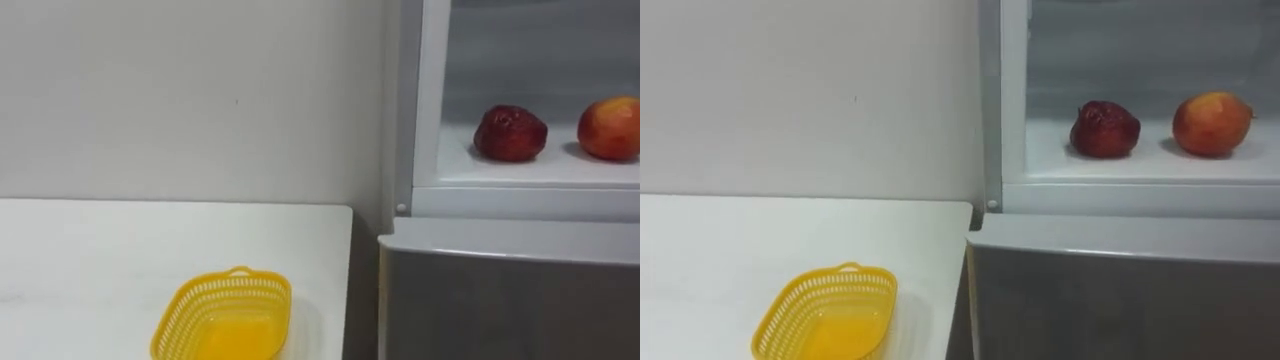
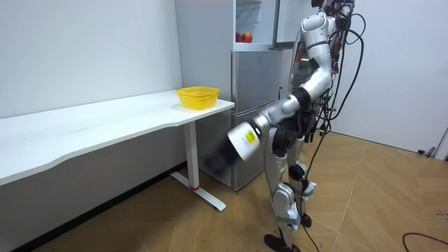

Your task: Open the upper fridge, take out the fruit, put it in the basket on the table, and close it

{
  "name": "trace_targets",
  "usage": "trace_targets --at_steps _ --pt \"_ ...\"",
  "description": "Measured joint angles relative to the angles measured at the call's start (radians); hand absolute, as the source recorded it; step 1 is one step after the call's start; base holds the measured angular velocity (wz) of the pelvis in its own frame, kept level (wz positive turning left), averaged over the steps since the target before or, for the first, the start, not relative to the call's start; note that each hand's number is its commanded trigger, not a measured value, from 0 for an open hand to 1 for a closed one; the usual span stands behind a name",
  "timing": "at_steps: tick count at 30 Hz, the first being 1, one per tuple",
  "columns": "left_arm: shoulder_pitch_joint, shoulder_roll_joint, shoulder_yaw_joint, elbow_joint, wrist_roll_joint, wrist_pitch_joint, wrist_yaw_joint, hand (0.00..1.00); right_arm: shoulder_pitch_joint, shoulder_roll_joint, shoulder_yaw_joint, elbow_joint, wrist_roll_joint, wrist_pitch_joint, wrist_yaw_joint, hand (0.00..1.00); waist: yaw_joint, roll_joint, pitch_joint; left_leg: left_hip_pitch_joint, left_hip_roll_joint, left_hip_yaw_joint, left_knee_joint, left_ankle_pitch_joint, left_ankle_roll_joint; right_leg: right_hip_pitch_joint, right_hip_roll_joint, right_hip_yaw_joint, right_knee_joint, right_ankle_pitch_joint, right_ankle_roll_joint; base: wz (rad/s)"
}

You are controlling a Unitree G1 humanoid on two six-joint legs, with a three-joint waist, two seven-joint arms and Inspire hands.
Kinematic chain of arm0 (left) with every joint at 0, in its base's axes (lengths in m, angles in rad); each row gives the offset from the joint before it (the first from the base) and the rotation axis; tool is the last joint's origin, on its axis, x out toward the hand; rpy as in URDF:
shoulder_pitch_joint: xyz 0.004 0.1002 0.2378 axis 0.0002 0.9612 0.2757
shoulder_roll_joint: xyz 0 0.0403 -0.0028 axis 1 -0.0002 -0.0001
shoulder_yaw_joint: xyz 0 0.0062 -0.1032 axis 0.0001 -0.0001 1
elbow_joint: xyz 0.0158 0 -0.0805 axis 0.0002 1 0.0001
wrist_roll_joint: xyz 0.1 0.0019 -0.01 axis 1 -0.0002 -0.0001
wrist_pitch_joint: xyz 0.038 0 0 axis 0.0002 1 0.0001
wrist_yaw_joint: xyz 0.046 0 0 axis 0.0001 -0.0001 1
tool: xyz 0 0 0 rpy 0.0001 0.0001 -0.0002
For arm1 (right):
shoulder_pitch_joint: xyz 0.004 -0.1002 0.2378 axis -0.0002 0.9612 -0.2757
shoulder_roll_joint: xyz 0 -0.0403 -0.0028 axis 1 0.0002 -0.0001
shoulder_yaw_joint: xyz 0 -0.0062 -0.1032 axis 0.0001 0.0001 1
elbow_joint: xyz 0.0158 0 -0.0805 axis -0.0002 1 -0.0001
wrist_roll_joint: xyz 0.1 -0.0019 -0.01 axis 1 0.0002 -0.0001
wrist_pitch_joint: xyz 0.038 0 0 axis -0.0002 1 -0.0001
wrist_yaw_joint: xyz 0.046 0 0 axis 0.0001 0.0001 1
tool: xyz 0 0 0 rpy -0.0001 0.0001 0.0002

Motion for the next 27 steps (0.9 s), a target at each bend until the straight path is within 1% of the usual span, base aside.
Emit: trace_targets --at_steps 1,3,4,6,7,8,9,12,14,15,17,19,21,23,24,25,26,27 --pt "0.000 -0.002 -0.014 0.085 -0.008 0.007 -0.007 0.00 0.000 0.001 0.000 0.002 0.009 0.003 0.003 0.00 -0.001 0.001 -0.0026 0.000 0.000 -0.001 0.000 0.000 0.000 0.002 0.000 -0.002 -0.001 0.000 0.000 0.03" --pt "-0.001 -0.004 -0.026 0.228 -0.010 0.023 -0.025 0.00 0.002 0.001 0.000 0.001 0.015 0.014 0.000 0.00 -0.002 -0.005 -0.0013 0.002 0.001 -0.001 0.000 0.000 0.000 0.001 0.000 -0.001 -0.003 0.000 0.000 0.00" --pt "-0.006 -0.005 -0.039 0.257 -0.007 0.027 -0.030 0.00 0.002 0.001 0.000 0.001 0.017 0.017 0.000 0.00 -0.003 -0.007 0.0001 0.003 0.001 0.000 -0.001 0.000 0.000 0.001 0.000 -0.001 -0.002 0.000 0.000 0.00" --pt "-0.015 -0.008 -0.075 0.355 0.032 0.053 -0.059 0.00 -0.008 0.001 0.003 0.000 0.026 0.022 0.000 0.00 -0.004 0.000 -0.0005 0.008 0.001 0.005 -0.002 0.000 0.000 0.001 0.000 0.005 0.004 -0.001 0.000 -0.05" --pt "-0.020 -0.009 -0.081 0.369 0.041 0.061 -0.067 0.00 -0.011 0.002 0.004 0.001 0.027 0.022 0.000 0.00 -0.006 0.001 -0.0001 0.009 0.001 0.005 -0.003 0.000 0.000 0.001 -0.001 0.005 0.005 -0.001 0.000 0.00" --pt "-0.023 -0.015 -0.088 0.383 0.075 0.074 -0.076 0.00 -0.017 0.003 0.011 0.004 0.039 0.022 -0.005 0.00 -0.013 0.001 -0.0002 0.010 0.000 0.004 -0.005 0.001 0.002 0.002 -0.001 0.006 0.005 -0.001 0.001 0.03" --pt "-0.022 -0.021 -0.099 0.384 0.107 0.088 -0.087 0.00 -0.024 0.005 0.016 0.011 0.065 0.022 -0.016 0.00 -0.022 0.000 0.0000 0.013 0.000 0.004 -0.007 0.002 0.003 0.006 -0.001 0.005 0.004 -0.001 0.001 0.04" --pt "-0.038 -0.034 -0.119 0.384 0.166 0.108 -0.102 0.00 -0.032 0.012 0.016 0.009 0.111 0.018 -0.055 0.00 -0.039 -0.001 0.0001 0.014 0.000 0.003 -0.005 0.002 0.004 0.008 -0.002 0.003 0.007 -0.001 0.001 0.02" --pt "-0.077 -0.036 -0.137 0.383 0.232 0.126 -0.115 0.00 -0.051 0.015 0.004 0.001 0.196 0.017 -0.095 0.00 -0.058 -0.006 -0.0001 0.003 -0.001 0.002 0.000 0.004 0.006 -0.004 -0.003 0.002 0.014 -0.002 0.001 0.00" --pt "-0.081 -0.036 -0.144 0.383 0.239 0.128 -0.115 0.00 -0.055 0.015 0.001 0.000 0.222 0.016 -0.107 0.00 -0.062 -0.007 -0.0003 0.000 -0.001 0.002 0.001 0.004 0.007 -0.006 -0.003 0.002 0.015 -0.002 0.001 0.00" --pt "-0.114 -0.036 -0.157 0.382 0.295 0.129 -0.128 0.00 -0.069 0.018 -0.015 -0.024 0.343 0.002 -0.154 0.00 -0.079 -0.011 -0.0003 -0.002 -0.001 0.009 0.002 0.005 0.008 -0.012 -0.003 0.009 0.018 -0.001 0.001 -0.08" --pt "-0.133 -0.036 -0.168 0.380 0.331 0.128 -0.136 0.00 -0.067 0.019 -0.020 -0.060 0.420 -0.013 -0.183 0.00 -0.081 -0.015 0.0000 -0.004 0.000 0.022 0.001 0.005 0.008 -0.020 -0.002 0.020 0.020 -0.001 0.001 -0.19" --pt "-0.142 -0.037 -0.177 0.381 0.342 0.129 -0.143 0.00 -0.078 0.021 -0.030 -0.095 0.465 -0.015 -0.218 0.00 -0.086 -0.021 -0.0007 -0.004 0.000 0.035 0.001 0.005 0.008 -0.027 -0.001 0.034 0.022 -0.001 0.001 -0.20" --pt "-0.141 -0.036 -0.192 0.378 0.345 0.128 -0.157 0.00 -0.081 0.028 -0.037 -0.186 0.507 -0.026 -0.271 0.00 -0.095 -0.032 -0.0006 -0.003 0.000 0.044 0.000 0.005 0.008 -0.030 0.000 0.043 0.021 0.000 0.001 -0.13" --pt "-0.139 -0.036 -0.195 0.377 0.351 0.129 -0.160 0.00 -0.081 0.029 -0.037 -0.213 0.521 -0.030 -0.283 0.00 -0.098 -0.033 0.0000 -0.002 0.000 0.046 0.000 0.005 0.008 -0.031 0.001 0.045 0.021 0.000 0.001 -0.12" --pt "-0.134 -0.036 -0.201 0.375 0.355 0.128 -0.168 0.00 -0.080 0.031 -0.042 -0.284 0.532 -0.033 -0.311 0.00 -0.103 -0.039 -0.0005 -0.001 0.000 0.051 0.000 0.005 0.008 -0.032 0.001 0.050 0.025 0.000 0.001 -0.14" --pt "-0.133 -0.036 -0.210 0.373 0.361 0.128 -0.175 0.00 -0.080 0.033 -0.051 -0.365 0.528 -0.040 -0.342 0.00 -0.104 -0.043 0.0002 -0.001 0.000 0.056 -0.001 0.005 0.008 -0.038 0.001 0.053 0.033 0.000 0.001 -0.13" --pt "-0.133 -0.036 -0.212 0.372 0.363 0.127 -0.178 0.00 -0.078 0.036 -0.059 -0.411 0.523 -0.044 -0.360 0.00 -0.105 -0.044 0.0015 -0.002 0.000 0.058 -0.001 0.005 0.008 -0.040 0.001 0.054 0.033 0.000 0.001 -0.09"
